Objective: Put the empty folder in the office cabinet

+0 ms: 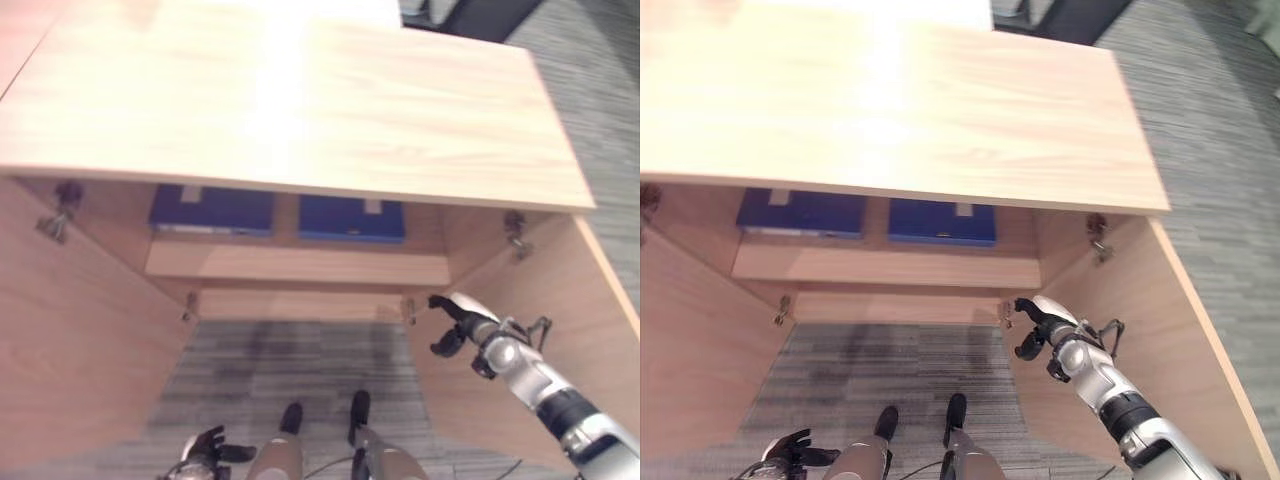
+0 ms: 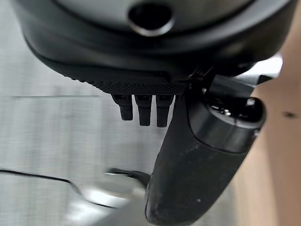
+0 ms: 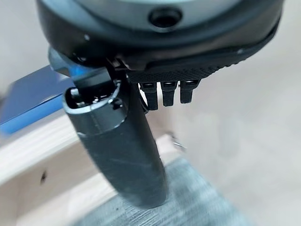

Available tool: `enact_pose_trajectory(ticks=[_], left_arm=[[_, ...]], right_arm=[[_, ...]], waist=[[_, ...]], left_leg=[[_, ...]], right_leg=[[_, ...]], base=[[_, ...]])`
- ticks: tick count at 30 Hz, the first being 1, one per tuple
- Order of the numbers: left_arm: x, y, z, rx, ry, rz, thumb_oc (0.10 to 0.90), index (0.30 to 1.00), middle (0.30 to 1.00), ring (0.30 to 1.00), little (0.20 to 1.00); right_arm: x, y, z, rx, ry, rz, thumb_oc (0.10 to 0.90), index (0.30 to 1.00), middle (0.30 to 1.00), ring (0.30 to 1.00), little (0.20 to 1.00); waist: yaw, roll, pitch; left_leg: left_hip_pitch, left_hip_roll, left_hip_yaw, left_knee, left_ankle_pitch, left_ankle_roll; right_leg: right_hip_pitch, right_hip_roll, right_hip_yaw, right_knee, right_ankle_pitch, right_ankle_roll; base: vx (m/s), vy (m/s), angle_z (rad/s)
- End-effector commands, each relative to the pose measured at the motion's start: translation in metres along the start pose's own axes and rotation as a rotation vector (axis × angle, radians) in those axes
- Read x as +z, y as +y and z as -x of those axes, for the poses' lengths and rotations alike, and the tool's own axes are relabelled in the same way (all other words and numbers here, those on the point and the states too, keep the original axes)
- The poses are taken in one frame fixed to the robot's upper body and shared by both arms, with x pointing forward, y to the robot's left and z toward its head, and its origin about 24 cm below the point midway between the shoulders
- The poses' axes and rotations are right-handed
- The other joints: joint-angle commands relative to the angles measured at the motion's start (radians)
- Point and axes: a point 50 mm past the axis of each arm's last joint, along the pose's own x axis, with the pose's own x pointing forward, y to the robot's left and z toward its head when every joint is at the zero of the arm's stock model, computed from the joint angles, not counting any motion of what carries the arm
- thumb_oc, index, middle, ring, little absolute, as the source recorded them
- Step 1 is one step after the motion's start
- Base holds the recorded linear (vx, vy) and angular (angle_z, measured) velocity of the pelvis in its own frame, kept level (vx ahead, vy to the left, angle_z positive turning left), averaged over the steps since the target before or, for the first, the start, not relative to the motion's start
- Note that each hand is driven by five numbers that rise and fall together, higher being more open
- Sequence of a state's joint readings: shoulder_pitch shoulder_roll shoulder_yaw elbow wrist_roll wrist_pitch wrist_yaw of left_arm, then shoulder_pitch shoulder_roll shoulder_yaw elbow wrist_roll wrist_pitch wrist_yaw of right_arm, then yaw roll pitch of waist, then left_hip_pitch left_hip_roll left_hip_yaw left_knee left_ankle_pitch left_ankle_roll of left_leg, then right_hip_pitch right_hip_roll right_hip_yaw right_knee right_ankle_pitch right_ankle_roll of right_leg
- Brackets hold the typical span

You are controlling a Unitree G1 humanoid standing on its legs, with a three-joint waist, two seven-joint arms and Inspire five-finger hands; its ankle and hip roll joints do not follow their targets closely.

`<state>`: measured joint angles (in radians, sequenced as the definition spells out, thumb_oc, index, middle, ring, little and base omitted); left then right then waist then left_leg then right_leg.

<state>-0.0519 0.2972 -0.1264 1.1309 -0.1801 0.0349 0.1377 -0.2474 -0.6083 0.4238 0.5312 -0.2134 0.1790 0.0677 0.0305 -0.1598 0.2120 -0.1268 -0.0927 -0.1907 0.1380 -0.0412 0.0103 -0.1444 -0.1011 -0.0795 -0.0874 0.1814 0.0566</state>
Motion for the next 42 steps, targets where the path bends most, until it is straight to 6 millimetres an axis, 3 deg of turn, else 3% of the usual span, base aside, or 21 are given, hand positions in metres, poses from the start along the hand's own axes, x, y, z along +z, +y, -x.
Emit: enact_pose_trajectory(ticks=[1,7,10,11,13,14,15,17,20,22,26,28,31,32,36,40,42], left_arm=[[-0.029,0.008,0.003,0.005,0.108,-0.168,0.8,0.9,0.9,0.9,0.9],[-0.017,0.003,-0.001,-0.009,0.093,-0.223,0.8,0.9,0.9,0.9,0.9],[-0.013,0.003,-0.001,-0.01,0.087,-0.24,0.8,0.9,0.9,0.9,0.9],[-0.013,0.003,-0.002,-0.011,0.093,-0.259,0.8,0.9,0.9,0.9,0.9],[-0.014,0.005,-0.002,-0.006,0.099,-0.266,0.8,0.9,0.9,0.9,0.9],[-0.013,0.005,-0.002,-0.01,0.1,-0.277,0.8,0.9,0.9,0.9,0.9],[-0.015,0.006,-0.002,-0.008,0.109,-0.278,0.8,0.9,0.9,0.9,0.9],[-0.016,0.005,-0.002,-0.009,0.115,-0.277,0.8,0.9,0.9,0.9,0.9],[-0.024,0.008,0.0,-0.008,0.144,-0.278,0.8,0.9,0.9,0.9,0.9],[-0.033,0.011,0.001,-0.009,0.173,-0.277,0.8,0.9,0.9,0.9,0.9],[-0.04,0.014,0.003,0.007,0.199,-0.247,0.8,0.9,0.9,0.9,0.9],[-0.043,0.014,0.004,0.008,0.205,-0.241,0.8,0.9,0.9,0.9,0.9],[-0.047,0.01,0.005,0.008,0.207,-0.228,0.8,0.9,0.9,0.9,0.9],[-0.047,0.009,0.005,0.008,0.207,-0.229,0.8,0.9,0.9,0.9,0.9],[-0.038,-0.005,0.004,-0.02,0.153,-0.254,0.8,0.9,0.9,0.9,0.9],[-0.036,-0.01,0.004,-0.033,0.151,-0.272,0.8,0.9,0.9,0.9,0.9],[-0.034,-0.012,0.004,-0.043,0.143,-0.303,0.8,0.9,0.9,0.9,0.9]], right_arm=[[0.014,-0.025,-0.006,-0.072,-0.057,-0.05,0.8,0.9,0.9,0.9,0.9],[-0.007,0.022,-0.005,0.042,0.029,-0.247,0.8,0.9,0.9,0.9,0.9],[-0.009,0.034,-0.004,0.072,0.044,-0.302,0.8,0.9,0.9,0.9,0.9],[-0.016,0.047,-0.001,0.09,0.074,-0.373,0.8,0.9,0.9,0.9,0.9],[-0.017,0.05,-0.001,0.091,0.077,-0.405,0.8,0.9,0.9,0.9,0.9],[-0.019,0.055,0.0,0.094,0.084,-0.431,0.8,0.9,0.9,0.9,0.9],[-0.023,0.06,0.003,0.087,0.094,-0.489,0.8,0.9,0.9,0.9,0.9],[-0.028,0.062,0.007,0.078,0.105,-0.514,0.8,0.9,0.9,0.9,0.9],[-0.046,0.065,0.016,0.031,0.15,-0.59,0.8,0.9,0.9,0.9,0.9],[-0.067,0.068,0.025,-0.025,0.23,-0.65,0.8,0.9,0.9,0.9,0.9],[-0.083,0.065,0.032,-0.095,0.286,-0.711,0.8,0.9,0.9,0.9,0.9],[-0.094,0.06,0.038,-0.151,0.316,-0.745,0.8,0.9,0.9,0.9,0.9],[-0.111,0.033,0.048,-0.328,0.34,-0.784,0.8,0.9,0.9,0.9,0.9],[-0.111,0.033,0.049,-0.328,0.341,-0.783,0.8,0.9,0.9,0.9,0.9],[-0.112,-0.008,0.046,-0.503,0.304,-0.812,0.8,0.9,0.9,0.9,0.9],[-0.097,-0.04,0.039,-0.572,0.218,-0.817,0.8,0.9,0.9,0.9,0.9],[-0.071,-0.083,0.033,-0.657,0.084,-0.806,0.8,0.9,0.9,0.9,0.9]], waist=[[-0.008,0.061,-0.064],[-0.034,0.078,-0.096],[-0.042,0.078,-0.096],[-0.054,0.076,-0.091],[-0.056,0.077,-0.085],[-0.054,0.082,-0.075],[-0.053,0.099,-0.06],[-0.058,0.103,-0.063],[-0.065,0.102,-0.085],[-0.065,0.086,-0.118],[-0.07,0.081,-0.138],[-0.078,0.083,-0.148],[-0.093,0.087,-0.168],[-0.092,0.088,-0.168],[-0.09,0.097,-0.181],[-0.082,0.099,-0.187],[-0.065,0.098,-0.191]], left_leg=[[0.064,0.038,0.021,-0.2,0.045,0.005],[0.127,-0.002,0.103,-0.225,0.018,0.038],[0.135,-0.011,0.131,-0.225,0.013,0.043],[0.144,-0.017,0.166,-0.225,0.008,0.046],[0.151,-0.015,0.185,-0.225,0.005,0.048],[0.155,-0.009,0.207,-0.225,0.004,0.051],[0.163,0.009,0.238,-0.222,0.004,0.053],[0.165,0.015,0.255,-0.222,0.006,0.055],[0.173,0.024,0.295,-0.225,-0.001,0.055],[0.177,0.02,0.331,-0.225,-0.01,0.052],[0.185,0.032,0.364,-0.225,-0.017,0.046],[0.194,0.041,0.371,-0.225,-0.022,0.044],[0.209,0.058,0.375,-0.225,-0.03,0.036],[0.21,0.059,0.376,-0.225,-0.03,0.036],[0.219,0.078,0.374,-0.224,-0.033,0.027],[0.226,0.087,0.369,-0.224,-0.032,0.018],[0.228,0.1,0.356,-0.225,-0.025,0.007]], right_leg=[[0.004,-0.007,0.005,0.087,-0.072,0.088],[-0.018,-0.028,0.1,0.097,-0.036,0.122],[-0.032,-0.034,0.12,0.096,-0.02,0.134],[-0.048,-0.038,0.137,0.095,0.0,0.148],[-0.056,-0.041,0.128,0.101,0.0,0.149],[-0.063,-0.05,0.092,0.116,-0.008,0.144],[-0.044,-0.08,-0.021,0.177,-0.06,0.115],[-0.033,-0.087,-0.043,0.209,-0.081,0.101],[-0.008,-0.09,-0.034,0.266,-0.108,0.095],[0.037,-0.086,-0.017,0.206,-0.099,0.107],[0.05,-0.065,0.015,0.122,-0.077,0.116],[0.065,-0.052,0.026,0.089,-0.071,0.113],[0.092,-0.027,0.049,0.053,-0.076,0.105],[0.093,-0.026,0.049,0.053,-0.075,0.104],[0.118,-0.005,0.059,0.023,-0.084,0.096],[0.135,0.006,0.057,0.013,-0.093,0.088],[0.154,0.015,0.044,0.003,-0.105,0.081]], base=[[0.0,0.245,-0.88],[-0.06,0.209,-0.8],[-0.09,0.132,-0.54],[-0.12,0.109,-0.77],[-0.11,0.074,-0.94],[-0.14,0.038,-0.89],[-0.15,0.038,-0.89],[-0.09,0.042,-0.82],[-0.02,0.0,-0.62],[0.04,-0.081,-0.68],[0.06,-0.133,-0.39],[0.08,-0.121,-0.38],[0.08,-0.124,-0.33],[0.07,-0.114,-0.22],[0.06,-0.1,-0.12],[0.05,-0.06,-0.01],[0.08,-0.114,0.01]])
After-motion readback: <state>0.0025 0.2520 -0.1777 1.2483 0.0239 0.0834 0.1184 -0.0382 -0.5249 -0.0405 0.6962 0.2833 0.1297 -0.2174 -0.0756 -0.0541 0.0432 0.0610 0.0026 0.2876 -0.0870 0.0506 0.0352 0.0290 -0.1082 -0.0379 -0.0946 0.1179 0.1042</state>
